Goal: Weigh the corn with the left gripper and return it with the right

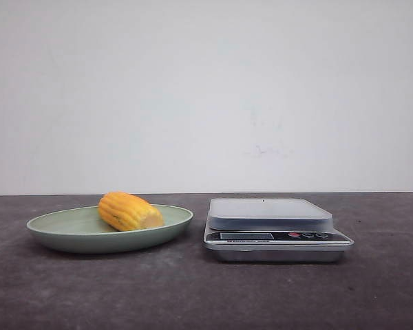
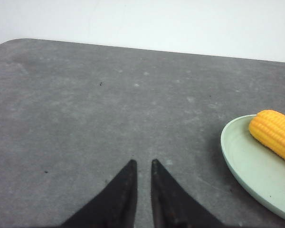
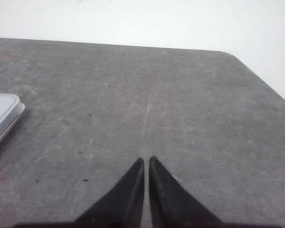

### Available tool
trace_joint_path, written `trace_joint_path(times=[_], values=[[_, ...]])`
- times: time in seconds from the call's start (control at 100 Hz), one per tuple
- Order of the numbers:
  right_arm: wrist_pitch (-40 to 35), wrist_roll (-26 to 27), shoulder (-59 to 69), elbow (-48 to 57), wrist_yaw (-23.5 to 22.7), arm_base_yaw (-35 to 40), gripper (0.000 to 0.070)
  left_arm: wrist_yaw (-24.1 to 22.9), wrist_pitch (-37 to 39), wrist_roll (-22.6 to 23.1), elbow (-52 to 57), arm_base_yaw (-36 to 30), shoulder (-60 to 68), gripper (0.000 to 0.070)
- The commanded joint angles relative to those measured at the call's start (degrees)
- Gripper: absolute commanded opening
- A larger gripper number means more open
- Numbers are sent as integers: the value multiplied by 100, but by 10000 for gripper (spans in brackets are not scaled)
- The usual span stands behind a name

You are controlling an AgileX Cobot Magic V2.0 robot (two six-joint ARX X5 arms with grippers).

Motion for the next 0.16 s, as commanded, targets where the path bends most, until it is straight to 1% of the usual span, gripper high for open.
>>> trace_joint_path(times=[0.0, 0.15], values=[[61, -44, -7, -22, 20, -4, 12, 11, -28, 94, -103, 7, -9, 3], [61, -44, -7, -22, 20, -4, 12, 11, -28, 94, -103, 4, -9, 3]])
